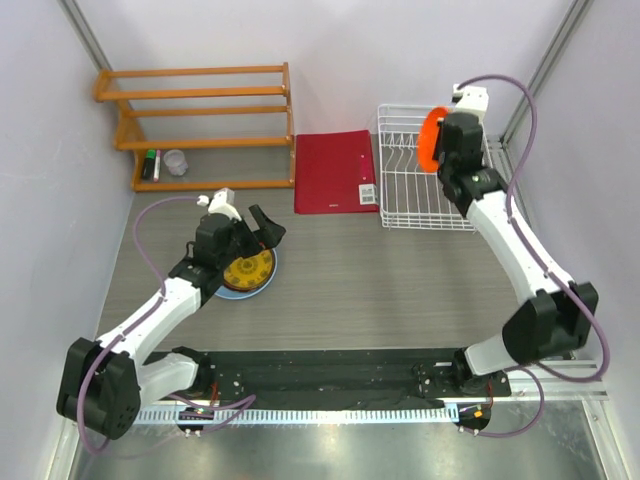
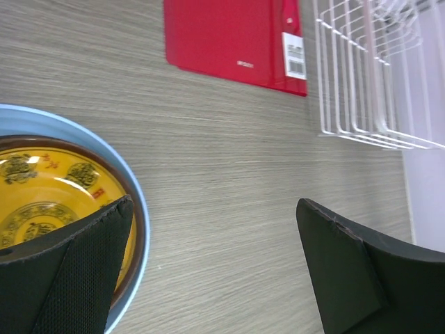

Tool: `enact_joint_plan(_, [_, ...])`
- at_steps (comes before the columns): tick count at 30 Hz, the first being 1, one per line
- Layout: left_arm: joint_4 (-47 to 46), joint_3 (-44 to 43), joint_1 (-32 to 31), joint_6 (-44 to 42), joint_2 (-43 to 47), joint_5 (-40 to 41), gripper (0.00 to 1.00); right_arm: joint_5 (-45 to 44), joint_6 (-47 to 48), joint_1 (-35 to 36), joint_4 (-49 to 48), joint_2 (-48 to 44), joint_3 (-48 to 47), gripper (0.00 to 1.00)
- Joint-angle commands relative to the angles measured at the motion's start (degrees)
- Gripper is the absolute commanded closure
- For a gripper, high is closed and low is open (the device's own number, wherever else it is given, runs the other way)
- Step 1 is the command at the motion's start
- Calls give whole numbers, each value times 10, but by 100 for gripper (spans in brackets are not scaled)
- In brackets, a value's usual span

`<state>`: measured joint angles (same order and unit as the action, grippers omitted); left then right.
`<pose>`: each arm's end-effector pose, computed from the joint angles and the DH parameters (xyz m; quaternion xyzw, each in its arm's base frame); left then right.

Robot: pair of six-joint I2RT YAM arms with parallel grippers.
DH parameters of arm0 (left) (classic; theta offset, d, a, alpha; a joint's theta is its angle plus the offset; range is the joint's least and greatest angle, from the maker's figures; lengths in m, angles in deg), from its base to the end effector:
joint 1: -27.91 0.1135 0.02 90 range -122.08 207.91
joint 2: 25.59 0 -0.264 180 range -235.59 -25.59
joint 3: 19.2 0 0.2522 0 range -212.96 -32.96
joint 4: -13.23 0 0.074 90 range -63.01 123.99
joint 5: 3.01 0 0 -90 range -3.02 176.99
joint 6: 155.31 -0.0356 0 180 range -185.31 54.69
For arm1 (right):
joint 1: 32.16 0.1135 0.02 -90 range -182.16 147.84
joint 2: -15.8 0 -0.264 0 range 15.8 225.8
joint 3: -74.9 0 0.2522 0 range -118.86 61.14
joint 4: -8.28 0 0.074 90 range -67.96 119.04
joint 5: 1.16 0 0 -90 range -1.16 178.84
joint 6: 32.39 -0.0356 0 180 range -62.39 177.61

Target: Unload the plates from the dish rack

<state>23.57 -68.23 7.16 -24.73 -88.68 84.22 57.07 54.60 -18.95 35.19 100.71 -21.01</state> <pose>0.2284 -0.0884 0.2424 -0.1318 0.8300 -0.2937 0.4555 0.3396 0.0605 0.3960 0.0960 0.7793 -0.1345 0.6045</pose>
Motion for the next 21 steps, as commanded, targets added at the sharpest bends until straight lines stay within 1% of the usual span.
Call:
enact_joint_plan(1, [-61,12,2,22,23,-42,1,195,-155,21,10,-73,110,99])
enact_joint_plan(2, [-70,19,2,27,24,-49,1,264,-169,28,-2,-83,132,99])
enact_joint_plan(4, [-101,27,2,41,24,-70,1,300,-202,41,-24,-102,180,99])
enact_joint_plan(5, [-112,39,2,49,23,-76,1,347,-212,44,-32,-106,195,99])
enact_joint_plan(9, [-175,65,2,81,13,-105,0,440,-286,59,-106,-128,286,99])
enact_joint_plan(10, [-188,71,2,88,6,-110,0,457,-300,59,-149,-131,299,99])
enact_joint_plan(12, [-223,81,2,108,-4,-129,1,496,-334,67,-179,-124,322,99])
enact_joint_plan(16, [-289,96,2,143,-34,-162,0,516,-368,98,-228,-106,338,99])
enact_joint_plan(21, [-325,99,2,163,-68,-183,0,524,-387,125,-260,-82,342,99])
